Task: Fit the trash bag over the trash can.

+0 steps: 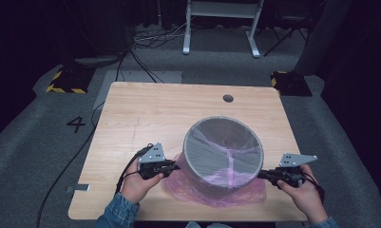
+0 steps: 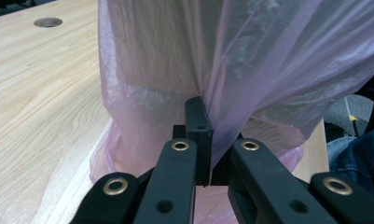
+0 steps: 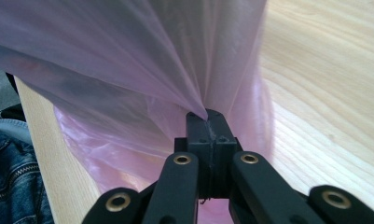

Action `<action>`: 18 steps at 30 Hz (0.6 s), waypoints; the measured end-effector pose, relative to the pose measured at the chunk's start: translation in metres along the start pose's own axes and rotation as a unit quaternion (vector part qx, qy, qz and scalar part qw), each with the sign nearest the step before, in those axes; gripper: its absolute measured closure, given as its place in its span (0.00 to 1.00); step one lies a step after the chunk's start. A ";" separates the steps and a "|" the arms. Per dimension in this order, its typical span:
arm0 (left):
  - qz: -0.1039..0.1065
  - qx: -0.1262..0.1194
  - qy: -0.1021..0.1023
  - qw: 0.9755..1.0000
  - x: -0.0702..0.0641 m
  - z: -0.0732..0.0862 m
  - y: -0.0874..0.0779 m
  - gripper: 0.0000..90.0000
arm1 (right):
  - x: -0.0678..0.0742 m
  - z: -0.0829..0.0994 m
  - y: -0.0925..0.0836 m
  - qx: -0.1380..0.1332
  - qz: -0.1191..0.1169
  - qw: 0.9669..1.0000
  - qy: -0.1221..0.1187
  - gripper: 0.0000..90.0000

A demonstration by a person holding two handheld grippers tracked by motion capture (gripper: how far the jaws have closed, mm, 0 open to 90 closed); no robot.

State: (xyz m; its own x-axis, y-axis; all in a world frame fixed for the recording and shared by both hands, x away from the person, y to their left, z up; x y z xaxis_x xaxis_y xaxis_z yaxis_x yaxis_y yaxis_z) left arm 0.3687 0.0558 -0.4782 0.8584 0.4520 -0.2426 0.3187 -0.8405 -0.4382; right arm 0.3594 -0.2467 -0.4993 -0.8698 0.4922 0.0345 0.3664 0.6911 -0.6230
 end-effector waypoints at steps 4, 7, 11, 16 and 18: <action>-0.006 0.011 -0.004 1.000 0.006 0.001 0.008 1.00 | 0.011 -0.004 0.007 0.005 -0.015 1.000 -0.013 1.00; -0.021 0.019 0.003 1.000 0.010 0.001 0.009 1.00 | 0.016 -0.004 0.006 0.010 -0.026 0.999 -0.016 1.00; -0.039 0.031 0.004 0.999 0.018 0.005 0.011 1.00 | 0.018 -0.004 -0.004 0.005 -0.026 1.000 -0.016 1.00; -0.059 0.036 0.005 0.998 0.030 0.005 0.014 0.99 | 0.024 -0.006 -0.015 -0.002 -0.033 0.999 -0.027 0.93; -0.087 0.033 0.014 0.996 0.036 0.005 0.011 0.88 | 0.023 -0.008 -0.019 -0.015 -0.027 0.999 -0.030 0.72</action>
State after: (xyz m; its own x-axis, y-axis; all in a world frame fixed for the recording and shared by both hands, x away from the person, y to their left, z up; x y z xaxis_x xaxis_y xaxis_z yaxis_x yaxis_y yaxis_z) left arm 0.4011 0.0637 -0.4958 0.8034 0.5801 -0.1342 0.4379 -0.7285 -0.5269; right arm 0.3354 -0.2444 -0.4800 -0.9066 0.4215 0.0206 0.3270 0.7326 -0.5970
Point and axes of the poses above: each handheld gripper's, and its own axes: y roughly forward along the jaws, z roughly out of its underside, x roughly to its left, the point moved 9 cm from there along y, roughly forward along the jaws, and after that the axes turned 8 degrees about -y, right-handed, at the moved point
